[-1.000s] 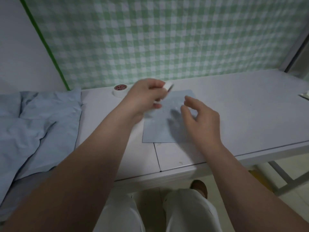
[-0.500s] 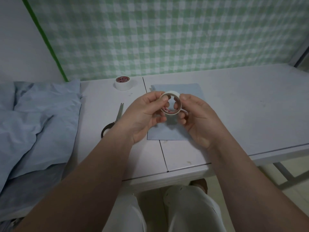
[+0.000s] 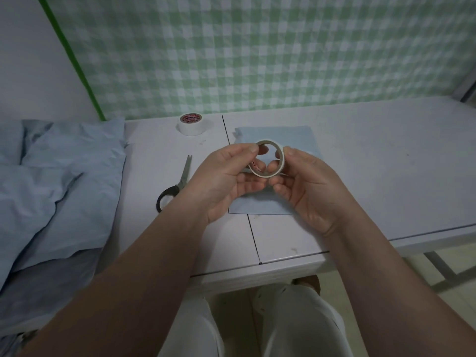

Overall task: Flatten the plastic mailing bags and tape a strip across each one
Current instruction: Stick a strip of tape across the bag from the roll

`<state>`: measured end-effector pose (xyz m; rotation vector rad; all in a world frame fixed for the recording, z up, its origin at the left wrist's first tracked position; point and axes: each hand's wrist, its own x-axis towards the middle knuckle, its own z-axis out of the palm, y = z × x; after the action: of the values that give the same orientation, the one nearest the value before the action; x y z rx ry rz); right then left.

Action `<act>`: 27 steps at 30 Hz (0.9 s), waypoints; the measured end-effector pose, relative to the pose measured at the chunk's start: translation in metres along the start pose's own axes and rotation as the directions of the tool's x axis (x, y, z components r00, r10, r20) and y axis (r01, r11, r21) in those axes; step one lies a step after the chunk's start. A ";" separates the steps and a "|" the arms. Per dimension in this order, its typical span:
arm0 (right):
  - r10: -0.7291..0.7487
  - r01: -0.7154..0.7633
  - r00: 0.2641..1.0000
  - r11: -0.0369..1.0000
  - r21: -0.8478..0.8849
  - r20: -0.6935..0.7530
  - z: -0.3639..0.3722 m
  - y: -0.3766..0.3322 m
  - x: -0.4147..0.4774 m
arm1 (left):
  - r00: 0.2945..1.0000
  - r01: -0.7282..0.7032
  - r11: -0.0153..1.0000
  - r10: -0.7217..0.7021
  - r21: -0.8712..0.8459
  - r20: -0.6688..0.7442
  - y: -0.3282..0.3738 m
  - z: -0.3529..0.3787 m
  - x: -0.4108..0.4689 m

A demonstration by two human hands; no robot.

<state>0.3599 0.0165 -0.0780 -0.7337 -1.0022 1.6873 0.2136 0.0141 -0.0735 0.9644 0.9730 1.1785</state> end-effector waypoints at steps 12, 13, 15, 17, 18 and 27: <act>0.006 -0.007 1.000 0.996 -0.089 -0.018 0.000 0.002 0.000 | 0.988 -0.077 0.988 0.093 -0.133 0.121 0.005 -0.002 -0.004; 0.010 -0.012 1.000 0.995 -0.098 -0.020 0.001 0.002 0.000 | 0.989 -0.084 0.988 0.098 -0.129 0.108 0.005 -0.001 -0.004; 0.015 -0.018 1.000 0.993 -0.116 -0.021 0.001 0.002 0.000 | 0.990 -0.096 0.987 0.107 -0.126 0.088 0.005 -0.001 -0.004; 0.018 -0.020 1.000 0.990 -0.141 -0.014 0.001 0.003 0.001 | 0.990 -0.105 0.988 0.115 -0.110 0.084 0.005 -0.002 -0.004; 0.018 -0.019 1.000 0.989 -0.149 -0.009 0.001 0.003 0.001 | 0.989 -0.110 0.989 0.118 -0.096 0.088 0.004 -0.002 -0.004; -0.028 0.039 0.998 0.981 -0.192 0.057 -0.001 0.005 0.001 | 0.984 -0.177 0.982 0.174 -0.070 -0.050 0.003 -0.001 -0.002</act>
<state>0.3580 0.0167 -0.0830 -0.7953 -1.2220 1.6029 0.2119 0.0125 -0.0710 0.9840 0.8853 1.3788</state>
